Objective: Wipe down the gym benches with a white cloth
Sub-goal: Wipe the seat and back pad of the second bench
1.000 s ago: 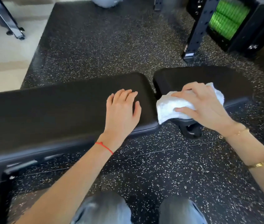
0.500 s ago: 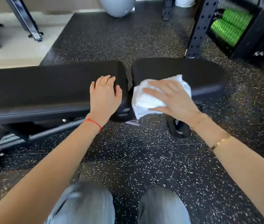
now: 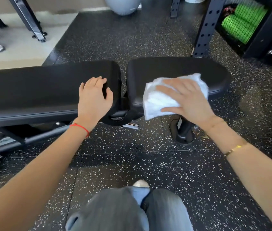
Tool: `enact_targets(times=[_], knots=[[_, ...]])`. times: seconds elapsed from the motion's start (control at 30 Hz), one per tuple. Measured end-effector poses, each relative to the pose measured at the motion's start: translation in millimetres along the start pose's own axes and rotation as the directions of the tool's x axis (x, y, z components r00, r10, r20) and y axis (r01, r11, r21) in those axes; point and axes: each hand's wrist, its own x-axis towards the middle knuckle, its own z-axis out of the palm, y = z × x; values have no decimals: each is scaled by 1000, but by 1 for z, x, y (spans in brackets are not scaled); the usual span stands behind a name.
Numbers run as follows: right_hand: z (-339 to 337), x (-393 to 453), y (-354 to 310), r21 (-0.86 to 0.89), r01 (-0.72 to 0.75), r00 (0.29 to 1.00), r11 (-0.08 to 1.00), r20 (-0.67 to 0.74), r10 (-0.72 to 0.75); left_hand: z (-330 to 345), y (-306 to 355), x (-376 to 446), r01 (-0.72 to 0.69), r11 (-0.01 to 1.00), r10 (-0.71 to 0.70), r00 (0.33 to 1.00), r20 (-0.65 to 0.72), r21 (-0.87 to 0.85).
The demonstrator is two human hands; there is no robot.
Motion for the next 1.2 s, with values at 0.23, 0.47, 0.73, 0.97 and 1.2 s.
enact_targets(times=[0.23, 0.47, 0.73, 0.97, 1.2], knots=[[1, 19, -26, 5, 8, 999, 1000, -31, -8, 3, -1, -1, 2, 1000, -2, 1000, -7, 4], [3, 17, -24, 33, 53, 998, 998, -44, -51, 2, -3, -1, -9, 1000, 9, 1000, -19, -3], [3, 2, -5, 26, -70, 996, 997, -61, 71, 4, 0, -3, -2, 1000, 2, 1000, -9, 3], [-2, -23, 21, 124, -124, 992, 984, -23, 128, 3, -3, -2, -12, 1000, 12, 1000, -27, -13], [-20, -33, 47, 123, -232, 973, 965, 46, 228, 3, 0, -3, -7, 1000, 7, 1000, -21, -5]])
